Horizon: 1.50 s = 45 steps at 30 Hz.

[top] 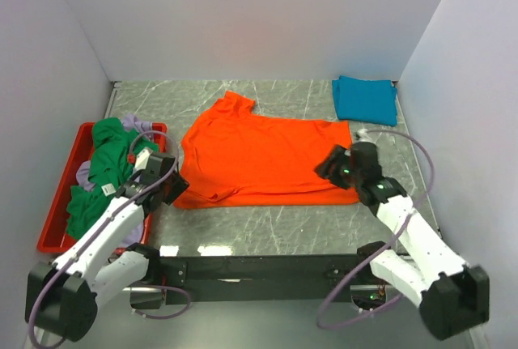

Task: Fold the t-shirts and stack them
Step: Fold the tshirt

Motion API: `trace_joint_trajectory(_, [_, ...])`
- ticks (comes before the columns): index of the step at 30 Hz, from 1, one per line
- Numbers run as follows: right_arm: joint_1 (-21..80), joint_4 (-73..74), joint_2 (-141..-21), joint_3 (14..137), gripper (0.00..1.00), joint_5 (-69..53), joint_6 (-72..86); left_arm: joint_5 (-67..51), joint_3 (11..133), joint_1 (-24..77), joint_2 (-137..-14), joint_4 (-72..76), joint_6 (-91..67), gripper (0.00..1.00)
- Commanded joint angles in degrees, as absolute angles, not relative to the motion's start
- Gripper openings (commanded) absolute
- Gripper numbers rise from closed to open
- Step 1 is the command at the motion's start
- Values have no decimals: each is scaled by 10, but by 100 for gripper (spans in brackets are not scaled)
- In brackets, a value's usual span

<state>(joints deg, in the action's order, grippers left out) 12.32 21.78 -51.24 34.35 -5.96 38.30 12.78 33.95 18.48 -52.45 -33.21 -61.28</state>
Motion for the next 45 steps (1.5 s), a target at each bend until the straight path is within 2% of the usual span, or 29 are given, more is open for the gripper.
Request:
trace_joint_trajectory(1, [249,161,-568,414,58,21,384,138,342,185,-559,-291,-613,46])
trace_joint_trajectory(7, [430,110,-697,516,58,74,347,166,350,185,-633,-265,-619,47])
trace_joint_trajectory(17, [574,82,-906,655,59,104,273,181,354,179,-686,-230,-612,47])
trace_joint_trajectory(23, [613,96,-1010,729,59,126,258,177,356,179,-701,-210,-606,47])
trace_joint_trajectory(31, [635,116,-1083,792,59,147,254,191,356,178,-717,-200,-600,44])
trace_joint_trajectory(45, [648,129,-1118,797,54,142,261,194,365,178,-731,-182,-590,20])
